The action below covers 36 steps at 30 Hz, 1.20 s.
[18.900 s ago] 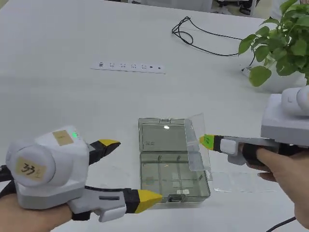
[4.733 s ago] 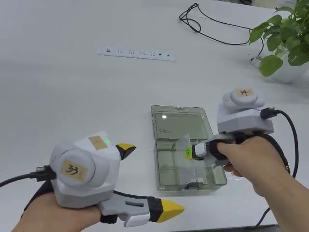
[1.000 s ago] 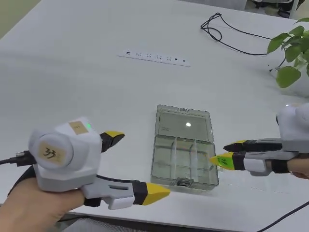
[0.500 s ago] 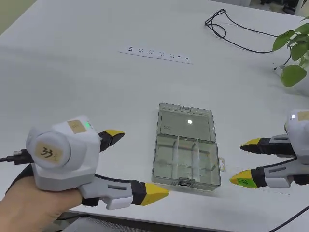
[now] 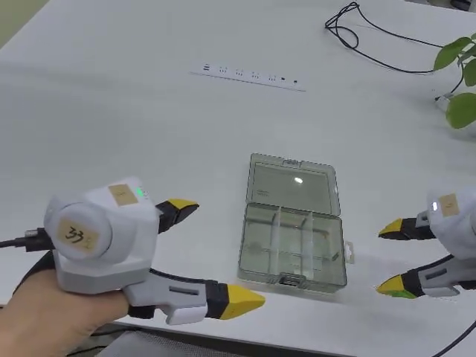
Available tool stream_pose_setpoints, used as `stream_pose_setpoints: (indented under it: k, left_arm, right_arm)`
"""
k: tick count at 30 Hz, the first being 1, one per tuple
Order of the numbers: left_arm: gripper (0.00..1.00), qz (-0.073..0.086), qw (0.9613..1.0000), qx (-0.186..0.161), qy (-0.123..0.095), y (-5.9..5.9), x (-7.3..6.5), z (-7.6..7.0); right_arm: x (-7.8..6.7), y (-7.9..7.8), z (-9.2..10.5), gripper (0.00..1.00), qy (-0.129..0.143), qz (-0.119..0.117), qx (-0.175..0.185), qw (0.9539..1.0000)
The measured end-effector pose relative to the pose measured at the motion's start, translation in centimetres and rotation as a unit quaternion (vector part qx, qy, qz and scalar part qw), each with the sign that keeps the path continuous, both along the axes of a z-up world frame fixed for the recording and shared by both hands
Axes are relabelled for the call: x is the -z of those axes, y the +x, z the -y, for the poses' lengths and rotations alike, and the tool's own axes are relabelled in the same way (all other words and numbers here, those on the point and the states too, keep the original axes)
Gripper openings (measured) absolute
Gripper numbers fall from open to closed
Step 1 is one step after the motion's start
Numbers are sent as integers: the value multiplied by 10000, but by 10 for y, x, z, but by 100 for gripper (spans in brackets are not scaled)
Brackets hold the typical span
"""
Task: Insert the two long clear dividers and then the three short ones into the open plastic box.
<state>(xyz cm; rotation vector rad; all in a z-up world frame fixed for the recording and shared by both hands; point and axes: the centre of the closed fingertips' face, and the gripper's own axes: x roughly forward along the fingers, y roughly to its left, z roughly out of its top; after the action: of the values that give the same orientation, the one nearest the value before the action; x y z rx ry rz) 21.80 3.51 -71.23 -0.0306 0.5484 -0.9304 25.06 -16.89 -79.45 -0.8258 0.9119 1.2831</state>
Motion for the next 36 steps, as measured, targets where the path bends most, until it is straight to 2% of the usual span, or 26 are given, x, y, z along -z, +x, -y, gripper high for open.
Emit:
stream_pose_setpoints:
  k: [7, 18, 27, 31, 33, 36]
  left_arm:
    - [98, -71, 10000, 23, -3, 1, 4, 0]
    - [98, -188, 9998, -11, -13, 2, 9, -3]
    - [98, -231, 9997, -35, -36, 2, 11, 0]
    - [98, -228, 9997, -51, -46, 5, 11, -1]
    - [98, -226, 9997, -48, -45, 5, 11, -1]
    - [98, -224, 9997, -47, -41, 6, 11, -1]
  right_arm:
    - [26, 4, 9, 48, -269, -151, -227, 9993]
    - [52, 13, 17, 45, -505, -257, -364, 9977]
    - [61, 13, 23, 43, -663, -258, -519, 9961]
    - [60, 15, 23, 41, -651, -178, -517, 9964]
    - [61, 18, 24, 37, -780, 4, -719, 9944]
    - [61, 18, 23, 36, -797, -22, -670, 9946]
